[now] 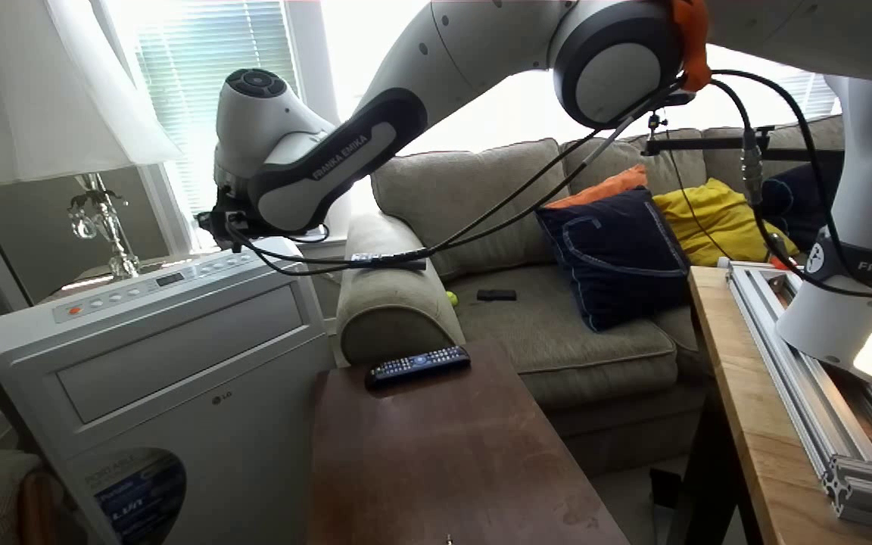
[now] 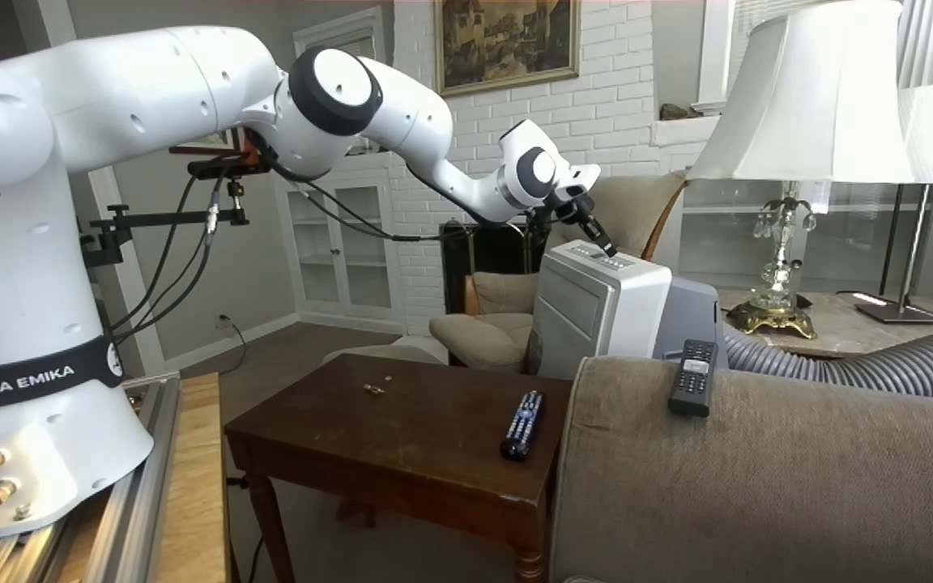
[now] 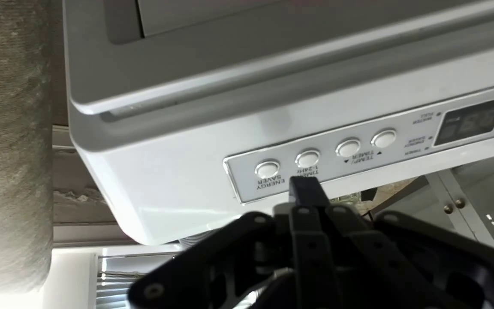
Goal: Press the button on the far right side of the air conditioner.
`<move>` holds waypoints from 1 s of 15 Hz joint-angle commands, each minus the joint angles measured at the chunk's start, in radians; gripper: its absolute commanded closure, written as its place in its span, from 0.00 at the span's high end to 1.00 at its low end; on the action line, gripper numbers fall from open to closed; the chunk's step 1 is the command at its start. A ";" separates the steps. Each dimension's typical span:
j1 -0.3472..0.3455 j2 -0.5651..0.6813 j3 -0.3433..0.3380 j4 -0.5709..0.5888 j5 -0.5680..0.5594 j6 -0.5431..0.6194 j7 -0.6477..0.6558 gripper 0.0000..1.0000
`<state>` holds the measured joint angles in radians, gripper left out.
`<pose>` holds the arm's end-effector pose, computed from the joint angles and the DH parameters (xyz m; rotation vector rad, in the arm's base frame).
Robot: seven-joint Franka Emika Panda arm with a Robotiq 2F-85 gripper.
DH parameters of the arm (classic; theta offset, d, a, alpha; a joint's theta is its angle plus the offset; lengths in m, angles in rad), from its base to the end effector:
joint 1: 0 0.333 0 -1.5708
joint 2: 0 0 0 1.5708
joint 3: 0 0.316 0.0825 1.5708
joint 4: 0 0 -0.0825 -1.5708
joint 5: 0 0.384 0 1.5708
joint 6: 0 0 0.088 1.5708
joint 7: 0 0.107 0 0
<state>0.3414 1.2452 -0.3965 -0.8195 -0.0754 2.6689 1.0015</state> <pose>0.8283 0.1385 0.2359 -2.7873 0.8827 -1.1335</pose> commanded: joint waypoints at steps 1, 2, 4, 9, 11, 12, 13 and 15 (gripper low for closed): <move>-0.014 0.033 -0.012 0.048 -0.044 -0.004 0.066 0.00; -0.015 0.038 -0.016 0.051 -0.046 0.000 0.074 0.00; -0.015 0.044 -0.024 0.055 -0.049 -0.001 0.088 0.00; -0.014 0.056 -0.039 0.066 -0.060 -0.003 0.118 0.00; -0.013 0.060 -0.042 0.071 -0.069 -0.005 0.130 0.00; -0.013 0.063 -0.044 0.076 -0.072 -0.006 0.135 0.00; -0.013 0.066 -0.044 0.078 -0.075 -0.005 0.138 0.00; -0.014 0.071 -0.044 0.082 -0.080 -0.008 0.143 0.00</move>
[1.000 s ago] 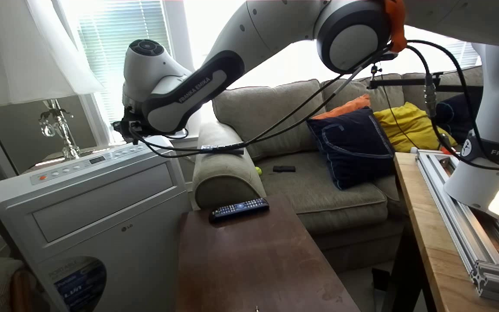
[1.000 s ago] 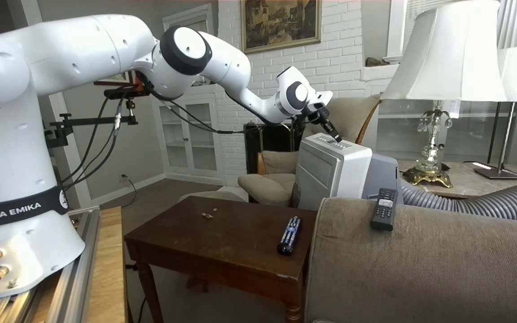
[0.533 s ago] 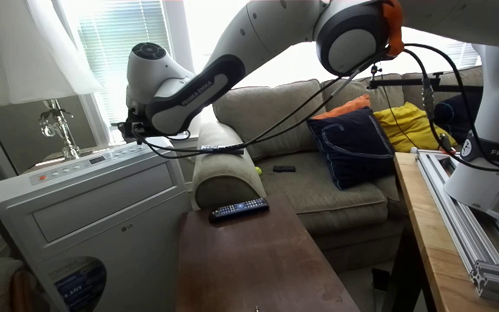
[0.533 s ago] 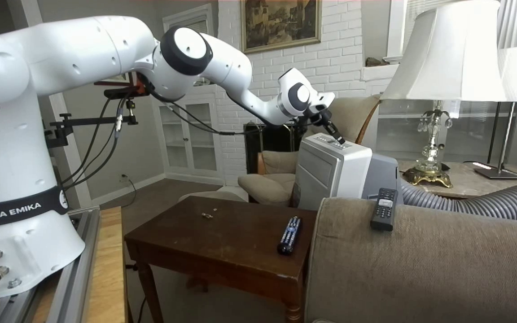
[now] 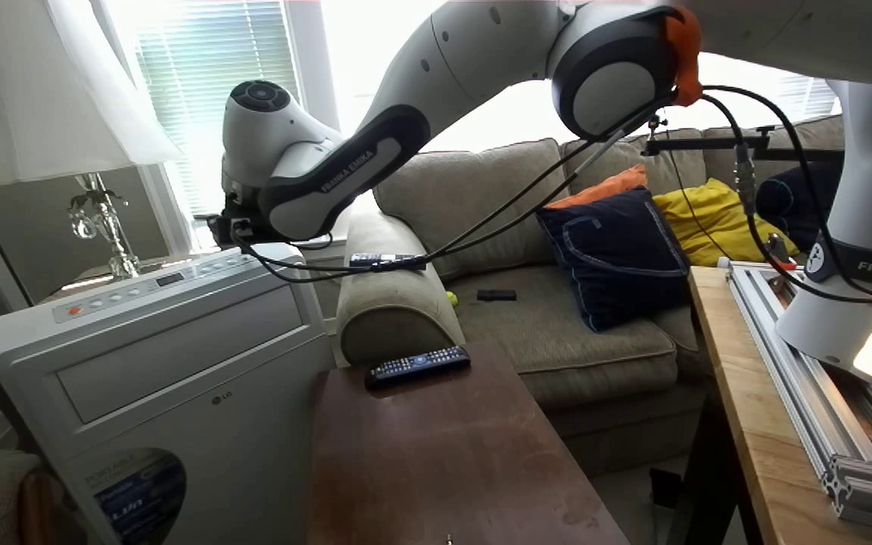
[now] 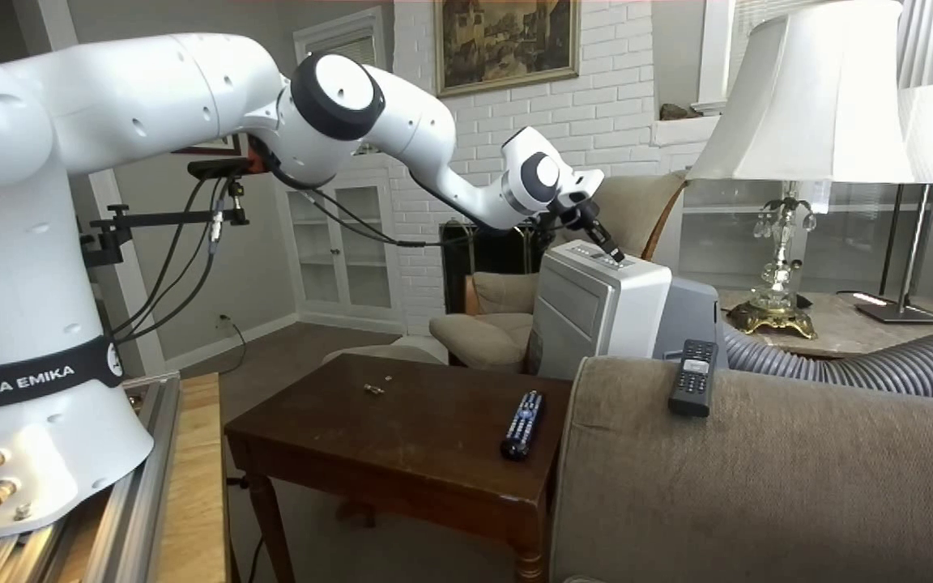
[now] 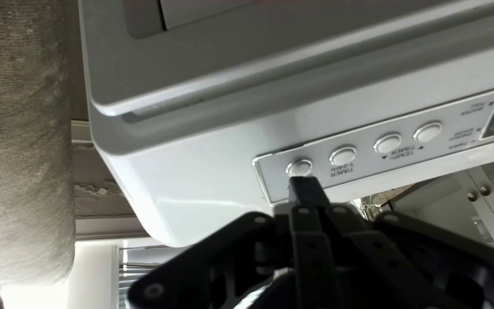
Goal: Press the button on the far right side of the air conditioner.
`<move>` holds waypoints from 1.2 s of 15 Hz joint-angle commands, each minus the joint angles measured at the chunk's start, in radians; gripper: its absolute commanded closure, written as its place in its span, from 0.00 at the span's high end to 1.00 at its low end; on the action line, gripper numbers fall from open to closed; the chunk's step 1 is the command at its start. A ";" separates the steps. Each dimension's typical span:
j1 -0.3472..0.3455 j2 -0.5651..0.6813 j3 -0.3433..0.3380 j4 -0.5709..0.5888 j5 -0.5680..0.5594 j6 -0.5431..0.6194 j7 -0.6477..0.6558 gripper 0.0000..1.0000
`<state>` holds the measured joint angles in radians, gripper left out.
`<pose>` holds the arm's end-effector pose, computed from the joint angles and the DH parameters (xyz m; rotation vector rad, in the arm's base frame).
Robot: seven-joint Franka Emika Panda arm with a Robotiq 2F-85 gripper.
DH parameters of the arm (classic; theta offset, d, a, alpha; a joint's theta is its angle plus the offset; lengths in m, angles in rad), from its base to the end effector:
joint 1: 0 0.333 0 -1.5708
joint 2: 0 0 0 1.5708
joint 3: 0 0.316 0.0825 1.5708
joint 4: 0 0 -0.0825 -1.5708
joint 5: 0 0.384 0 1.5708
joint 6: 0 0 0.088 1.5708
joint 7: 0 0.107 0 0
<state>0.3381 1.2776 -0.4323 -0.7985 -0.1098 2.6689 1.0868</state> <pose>0.8300 0.1278 0.2238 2.7376 -0.9442 1.1606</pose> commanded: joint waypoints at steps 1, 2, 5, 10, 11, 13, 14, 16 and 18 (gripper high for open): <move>-0.010 0.043 -0.009 0.063 -0.050 -0.005 0.061 0.00; -0.009 0.048 -0.013 0.065 -0.055 -0.006 0.068 0.00; -0.007 0.065 -0.024 0.069 -0.067 -0.020 0.084 0.00; -0.009 0.080 -0.027 0.101 -0.089 -0.027 0.100 0.00; -0.009 0.080 -0.026 0.107 -0.090 -0.021 0.109 0.00; -0.012 0.074 -0.021 0.115 -0.086 -0.014 0.123 0.00; -0.013 0.073 -0.017 0.122 -0.085 -0.014 0.126 0.00; -0.014 0.078 -0.018 0.136 -0.088 -0.013 0.139 0.00; -0.002 0.087 -0.050 0.139 -0.057 -0.007 0.135 0.00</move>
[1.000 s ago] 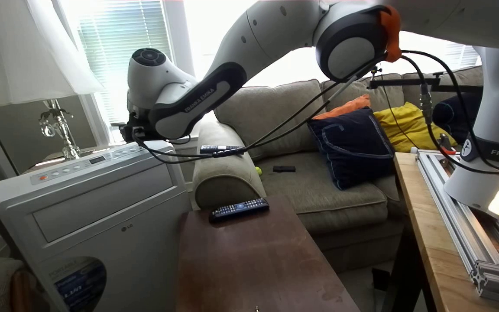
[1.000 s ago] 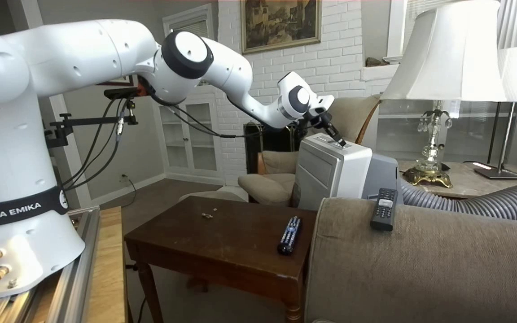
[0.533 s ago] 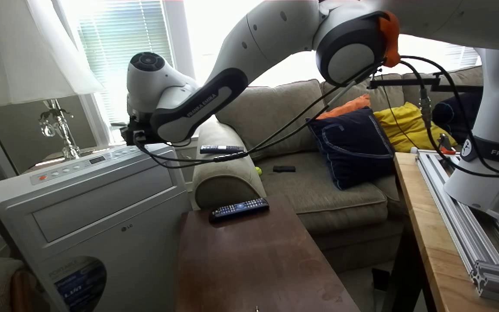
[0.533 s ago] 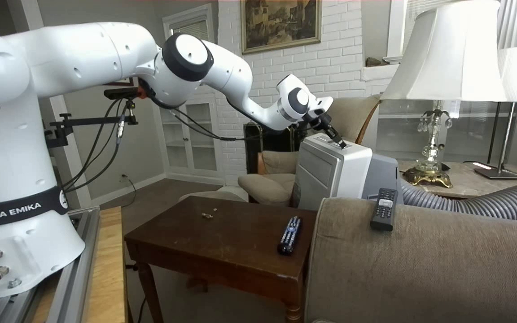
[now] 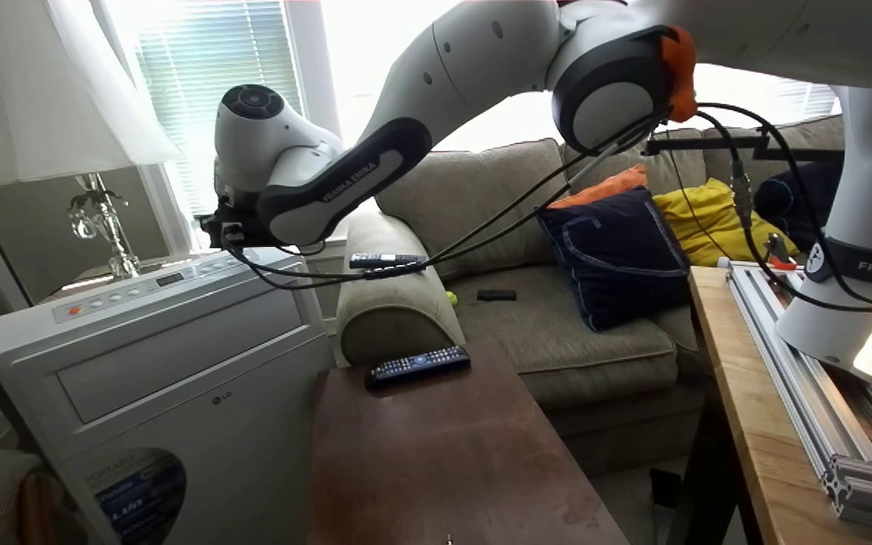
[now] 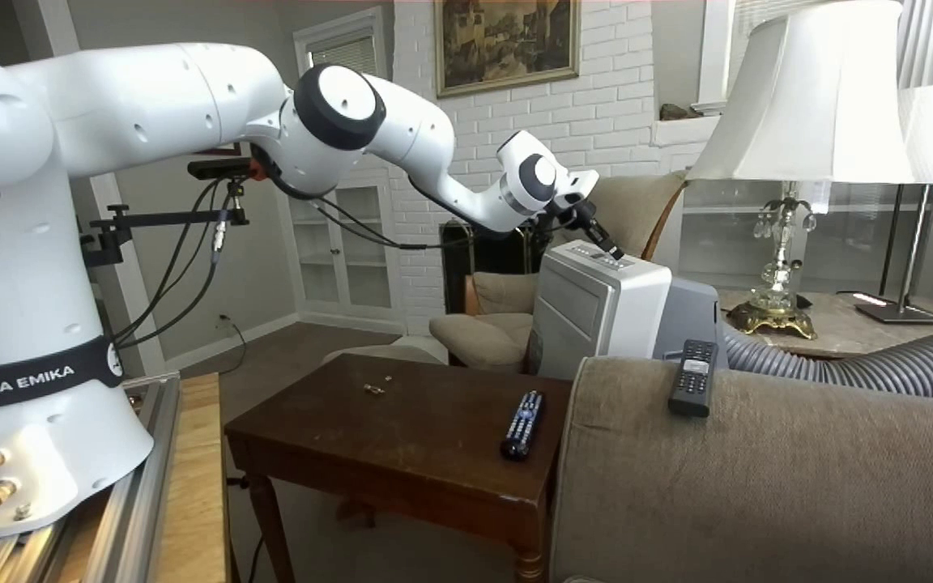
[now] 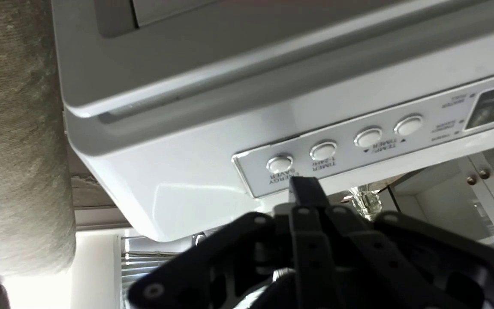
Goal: Press the button on the far right side of the air conditioner.
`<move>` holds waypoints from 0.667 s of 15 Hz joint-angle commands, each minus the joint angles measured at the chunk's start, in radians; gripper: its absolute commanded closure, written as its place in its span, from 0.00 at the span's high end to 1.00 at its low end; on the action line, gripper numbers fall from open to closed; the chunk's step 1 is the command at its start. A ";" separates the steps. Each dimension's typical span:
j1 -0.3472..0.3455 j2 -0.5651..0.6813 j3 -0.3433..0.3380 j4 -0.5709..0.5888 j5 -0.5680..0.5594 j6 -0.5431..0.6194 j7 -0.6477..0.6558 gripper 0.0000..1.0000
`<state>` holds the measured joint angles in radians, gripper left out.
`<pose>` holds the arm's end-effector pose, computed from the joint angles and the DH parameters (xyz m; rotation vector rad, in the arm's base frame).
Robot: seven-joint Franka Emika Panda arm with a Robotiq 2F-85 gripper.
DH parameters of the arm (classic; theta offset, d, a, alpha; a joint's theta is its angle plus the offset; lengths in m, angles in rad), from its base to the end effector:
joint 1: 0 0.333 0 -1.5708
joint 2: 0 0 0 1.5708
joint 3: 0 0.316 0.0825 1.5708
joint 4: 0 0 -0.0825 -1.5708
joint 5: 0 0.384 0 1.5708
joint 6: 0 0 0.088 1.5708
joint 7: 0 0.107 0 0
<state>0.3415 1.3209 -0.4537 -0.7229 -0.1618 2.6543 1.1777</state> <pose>0.8323 0.1401 0.2240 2.6970 -0.9675 1.2251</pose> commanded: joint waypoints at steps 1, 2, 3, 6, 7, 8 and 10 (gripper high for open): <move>-0.006 0.051 -0.035 0.069 -0.007 0.008 0.047 0.00; -0.006 0.061 -0.046 0.078 -0.010 0.012 0.053 0.00; -0.006 0.069 -0.054 0.085 -0.010 0.012 0.056 0.00; -0.005 0.085 -0.074 0.101 -0.008 0.007 0.059 0.00; -0.005 0.088 -0.078 0.102 -0.007 0.006 0.058 0.00; -0.004 0.093 -0.081 0.105 -0.007 0.007 0.058 0.00; -0.003 0.099 -0.089 0.112 -0.006 0.006 0.059 0.00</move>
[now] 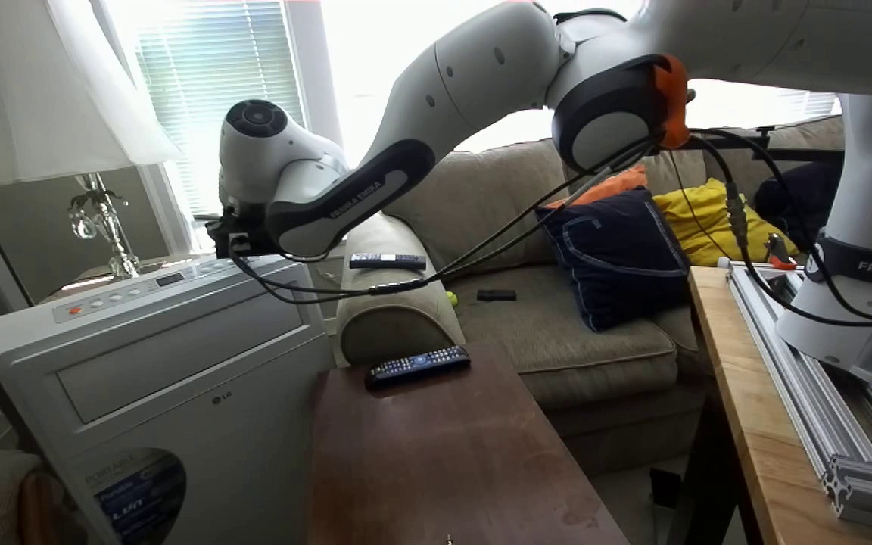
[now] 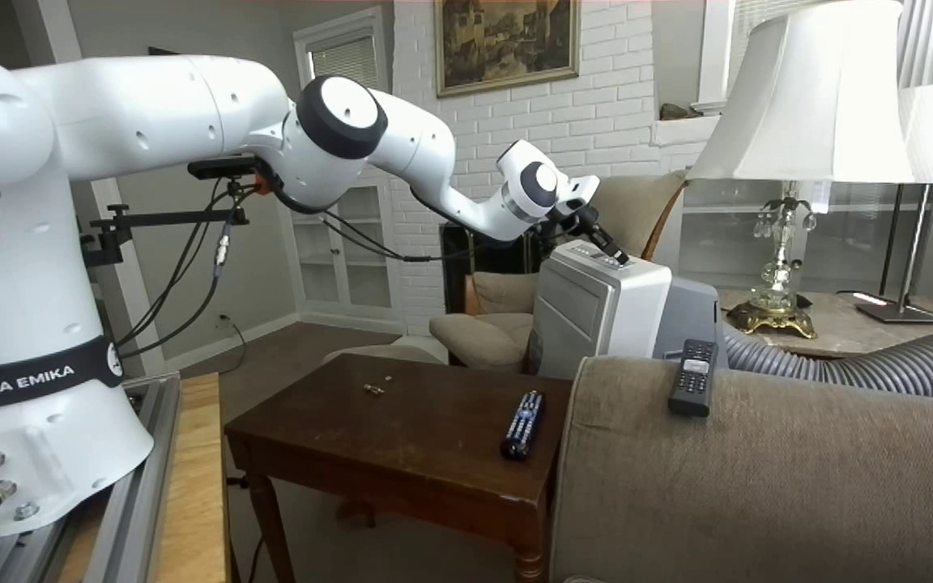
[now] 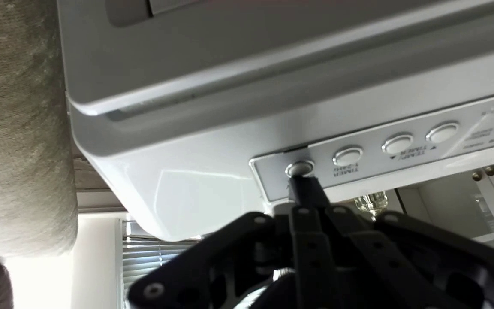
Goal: Press the button on the far right side of the air conditioner.
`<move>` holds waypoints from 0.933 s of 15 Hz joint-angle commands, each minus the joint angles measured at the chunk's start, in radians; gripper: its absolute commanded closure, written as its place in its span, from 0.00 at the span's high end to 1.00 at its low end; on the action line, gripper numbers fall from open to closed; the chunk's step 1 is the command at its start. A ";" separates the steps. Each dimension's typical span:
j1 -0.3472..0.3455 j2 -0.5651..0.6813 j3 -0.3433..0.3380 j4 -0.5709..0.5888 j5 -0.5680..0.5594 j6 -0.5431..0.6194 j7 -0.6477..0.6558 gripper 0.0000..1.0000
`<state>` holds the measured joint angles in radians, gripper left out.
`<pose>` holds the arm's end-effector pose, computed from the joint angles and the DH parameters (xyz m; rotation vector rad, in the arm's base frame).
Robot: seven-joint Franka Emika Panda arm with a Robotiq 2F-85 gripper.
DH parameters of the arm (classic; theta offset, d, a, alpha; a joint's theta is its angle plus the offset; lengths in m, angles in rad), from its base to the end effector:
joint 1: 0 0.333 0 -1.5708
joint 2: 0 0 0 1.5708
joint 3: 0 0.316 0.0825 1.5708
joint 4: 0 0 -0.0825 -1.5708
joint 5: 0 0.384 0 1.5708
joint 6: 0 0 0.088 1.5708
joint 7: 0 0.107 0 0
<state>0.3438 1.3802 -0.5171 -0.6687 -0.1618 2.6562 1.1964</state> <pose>0.8336 0.1354 0.2091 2.6506 -0.9206 1.2601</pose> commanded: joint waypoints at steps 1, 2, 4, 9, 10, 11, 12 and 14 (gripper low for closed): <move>-0.005 0.040 -0.028 0.061 -0.004 0.005 0.042 0.00; -0.004 0.037 -0.028 0.061 -0.002 0.003 0.042 0.00; -0.002 0.034 -0.029 0.060 -0.001 0.004 0.041 0.00; 0.003 0.013 -0.024 0.050 0.002 -0.003 0.032 0.00; 0.004 0.010 -0.027 0.047 0.001 -0.005 0.032 0.00; 0.004 0.009 -0.026 0.045 0.001 -0.003 0.031 0.00; 0.004 0.009 -0.027 0.043 0.000 -0.003 0.030 0.00; 0.005 0.008 -0.026 0.039 -0.001 -0.004 0.026 0.00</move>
<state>0.3464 1.3850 -0.5319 -0.6385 -0.1614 2.6563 1.2004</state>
